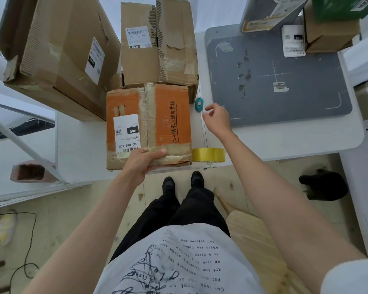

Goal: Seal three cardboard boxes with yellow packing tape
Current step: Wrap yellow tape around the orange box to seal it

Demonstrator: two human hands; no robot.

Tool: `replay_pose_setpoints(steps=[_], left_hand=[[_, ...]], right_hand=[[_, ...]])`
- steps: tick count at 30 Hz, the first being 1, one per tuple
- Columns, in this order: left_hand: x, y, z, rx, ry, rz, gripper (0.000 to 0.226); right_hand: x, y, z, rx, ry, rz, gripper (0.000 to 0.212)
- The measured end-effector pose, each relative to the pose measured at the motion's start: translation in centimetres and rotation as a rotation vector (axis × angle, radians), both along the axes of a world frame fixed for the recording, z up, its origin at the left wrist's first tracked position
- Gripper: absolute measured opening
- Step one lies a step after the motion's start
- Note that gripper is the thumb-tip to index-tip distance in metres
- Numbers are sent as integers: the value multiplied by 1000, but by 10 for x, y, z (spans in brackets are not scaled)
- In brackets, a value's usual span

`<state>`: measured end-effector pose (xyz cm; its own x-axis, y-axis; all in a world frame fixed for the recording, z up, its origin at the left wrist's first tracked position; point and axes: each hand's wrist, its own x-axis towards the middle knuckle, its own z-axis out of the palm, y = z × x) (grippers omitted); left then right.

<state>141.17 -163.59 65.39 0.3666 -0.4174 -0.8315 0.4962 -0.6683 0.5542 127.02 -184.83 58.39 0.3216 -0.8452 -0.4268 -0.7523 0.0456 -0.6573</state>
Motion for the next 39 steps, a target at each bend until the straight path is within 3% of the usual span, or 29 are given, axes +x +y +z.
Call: replay_pose_setpoints(steps=[3, 9, 10, 12, 14, 18, 23, 28, 35, 39], left_hand=[[5, 3, -2, 9, -2, -8, 39], [10, 9, 1, -10, 3, -31, 57], [10, 10, 4, -10, 32, -32, 49], [14, 13, 11, -15, 88, -43, 29], [19, 15, 16, -22, 105, -35, 24], [29, 22, 15, -18, 58, 22, 39], [29, 26, 11, -33, 74, 76, 32], [28, 29, 7, -79, 130, 116, 30], [27, 28, 5, -90, 147, 146, 27], [27, 30, 8, -96, 34, 120, 15]], right_hand=[[21, -16, -16, 45, 43, 18, 39], [51, -32, -50, 59, 210, 180, 57], [54, -32, -55, 55, 224, 205, 58], [57, -32, -64, 23, 257, 269, 54], [58, -32, -70, -45, 306, 346, 48], [55, -32, -67, -146, 397, 389, 46], [43, -23, -70, -155, 407, 361, 25], [35, -16, -70, -67, 377, 267, 30], [35, -18, -44, 24, 181, 10, 28], [22, -11, -20, 15, 1, -133, 22]])
